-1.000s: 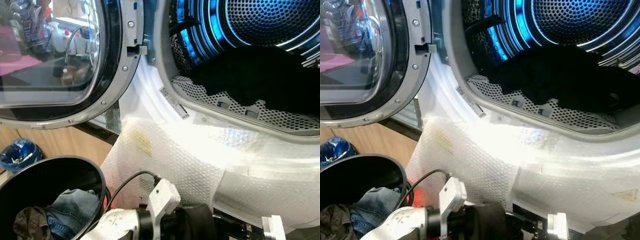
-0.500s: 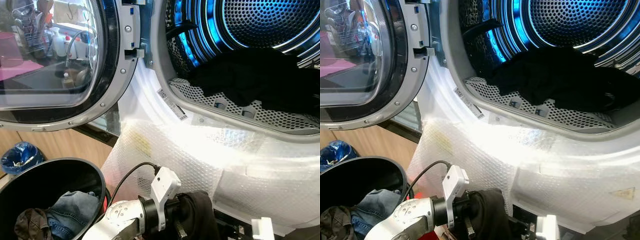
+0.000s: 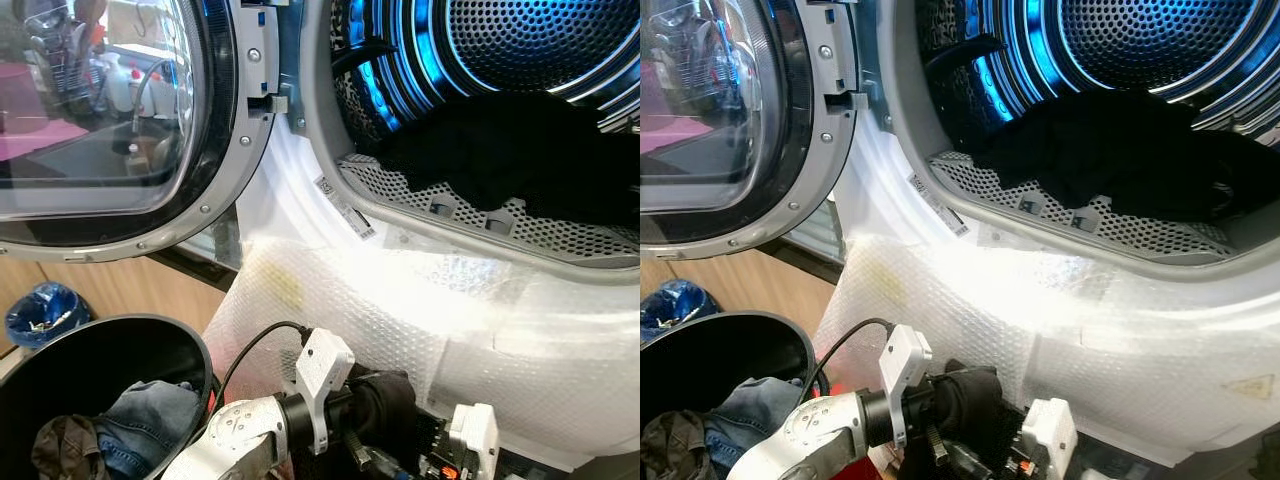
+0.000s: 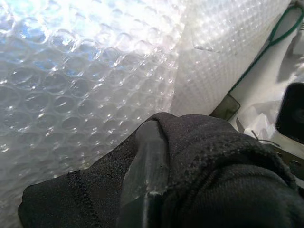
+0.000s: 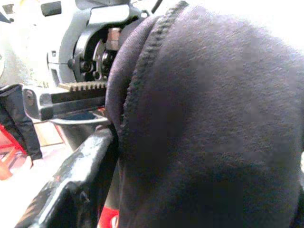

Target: Clothes washing

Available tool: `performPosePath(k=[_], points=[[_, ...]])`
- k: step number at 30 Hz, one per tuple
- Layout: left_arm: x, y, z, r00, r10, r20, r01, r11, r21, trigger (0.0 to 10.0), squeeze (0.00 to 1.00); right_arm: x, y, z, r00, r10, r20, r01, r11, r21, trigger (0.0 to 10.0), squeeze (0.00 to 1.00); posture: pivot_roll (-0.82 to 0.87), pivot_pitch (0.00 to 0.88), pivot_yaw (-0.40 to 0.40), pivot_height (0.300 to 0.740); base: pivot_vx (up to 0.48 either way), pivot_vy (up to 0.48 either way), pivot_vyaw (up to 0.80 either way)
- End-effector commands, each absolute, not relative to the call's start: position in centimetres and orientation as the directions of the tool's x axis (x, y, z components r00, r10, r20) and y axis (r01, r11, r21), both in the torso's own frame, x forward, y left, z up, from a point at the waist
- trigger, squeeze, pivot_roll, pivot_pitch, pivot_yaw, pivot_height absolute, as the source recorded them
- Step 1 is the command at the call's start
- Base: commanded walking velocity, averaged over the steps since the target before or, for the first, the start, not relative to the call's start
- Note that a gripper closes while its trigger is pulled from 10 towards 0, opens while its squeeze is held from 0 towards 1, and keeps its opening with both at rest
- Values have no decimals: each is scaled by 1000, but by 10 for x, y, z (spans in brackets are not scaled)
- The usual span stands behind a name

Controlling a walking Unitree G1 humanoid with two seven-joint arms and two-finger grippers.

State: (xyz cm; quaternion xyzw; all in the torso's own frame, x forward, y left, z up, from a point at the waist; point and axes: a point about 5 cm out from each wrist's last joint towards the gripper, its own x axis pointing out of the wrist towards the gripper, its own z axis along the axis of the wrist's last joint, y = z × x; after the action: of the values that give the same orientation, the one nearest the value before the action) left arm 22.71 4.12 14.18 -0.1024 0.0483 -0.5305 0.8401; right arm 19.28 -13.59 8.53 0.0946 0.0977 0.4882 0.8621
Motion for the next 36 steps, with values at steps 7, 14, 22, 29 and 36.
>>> performPosePath(k=[7, 14, 22, 29, 36], points=[[220, 28, 157, 390, -915, 103, 900, 356, -252, 0, 0, 190, -111, 80, 447, 885, -132, -862, 465, 204, 10000, 0, -13, 61, -71, 740, 0, 0, 0], [214, 15, 164, 369, -920, 131, 902, 320, -292, 0, 0, 214, -131, 43, 653, 682, -328, -707, 705, 59, 10000, 0, -15, 51, -68, 740, 0, 0, 0], [220, 14, 168, 383, -913, 139, 899, 333, -285, 0, 0, 229, -125, 27, 710, 615, -343, -613, 780, 128, 10000, 0, -5, 36, -67, 740, 0, 0, 0], [218, 15, 169, 385, -912, 144, 897, 332, -293, 0, 0, 213, -138, 28, 669, 701, -245, -656, 713, 249, 10000, 0, -1, 44, -65, 740, 0, 0, 0], [214, 17, 170, 368, -918, 151, 890, 300, -343, 0, 0, 197, -154, 31, 599, 776, -199, -707, 629, 324, 10000, 0, -1, 51, -63, 740, 0, 0, 0]])
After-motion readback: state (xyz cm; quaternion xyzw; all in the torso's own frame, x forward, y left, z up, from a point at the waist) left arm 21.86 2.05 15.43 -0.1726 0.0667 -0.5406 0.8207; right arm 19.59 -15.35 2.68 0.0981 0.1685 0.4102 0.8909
